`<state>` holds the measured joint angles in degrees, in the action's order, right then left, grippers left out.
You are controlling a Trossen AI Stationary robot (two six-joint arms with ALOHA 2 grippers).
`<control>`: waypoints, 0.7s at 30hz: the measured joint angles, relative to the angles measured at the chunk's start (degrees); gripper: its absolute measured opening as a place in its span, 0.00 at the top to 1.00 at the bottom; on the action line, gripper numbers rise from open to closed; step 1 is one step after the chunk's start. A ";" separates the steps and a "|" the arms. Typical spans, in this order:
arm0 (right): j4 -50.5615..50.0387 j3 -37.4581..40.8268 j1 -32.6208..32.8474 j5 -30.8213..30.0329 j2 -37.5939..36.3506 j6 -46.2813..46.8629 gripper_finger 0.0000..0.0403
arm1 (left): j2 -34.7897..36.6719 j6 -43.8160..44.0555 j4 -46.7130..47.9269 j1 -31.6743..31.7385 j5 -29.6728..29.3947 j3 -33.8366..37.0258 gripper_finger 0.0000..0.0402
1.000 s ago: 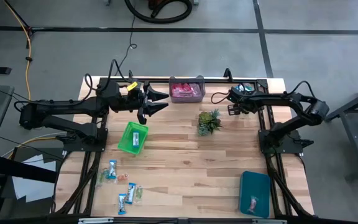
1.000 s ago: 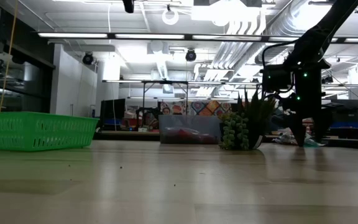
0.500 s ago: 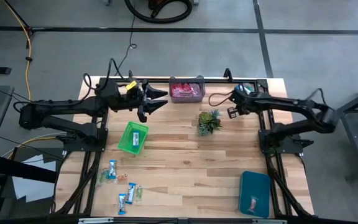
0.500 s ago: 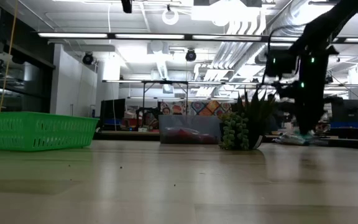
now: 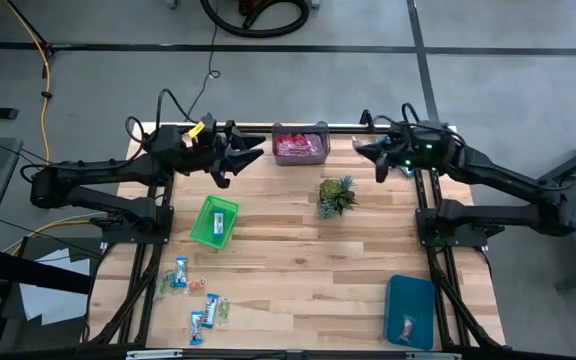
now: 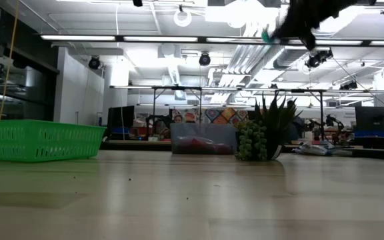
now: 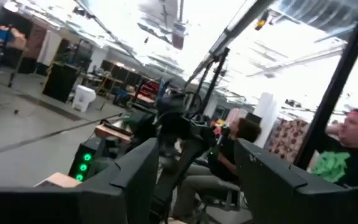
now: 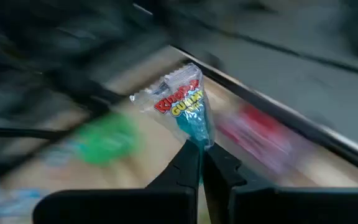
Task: Sort candy
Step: Put the transparent candy into the blue bin
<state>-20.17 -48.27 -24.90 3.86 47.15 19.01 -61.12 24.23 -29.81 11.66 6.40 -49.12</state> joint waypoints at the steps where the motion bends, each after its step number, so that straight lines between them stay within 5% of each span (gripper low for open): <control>1: 3.36 0.02 1.14 2.30 -0.36 0.02 1.00 | 0.00 -0.28 0.11 0.00 1.22 0.00 0.51; 12: 24.38 0.39 16.38 6.23 6.77 -7.96 1.00 | -0.03 -11.37 13.18 -2.04 6.41 0.00 0.51; 21: 27.10 0.44 18.33 6.20 10.72 -10.17 1.00 | -0.07 -14.91 15.78 -4.28 4.99 0.00 0.51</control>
<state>6.93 -47.83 -6.57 10.07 57.87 8.84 -61.19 9.32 -14.02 7.38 11.39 -49.12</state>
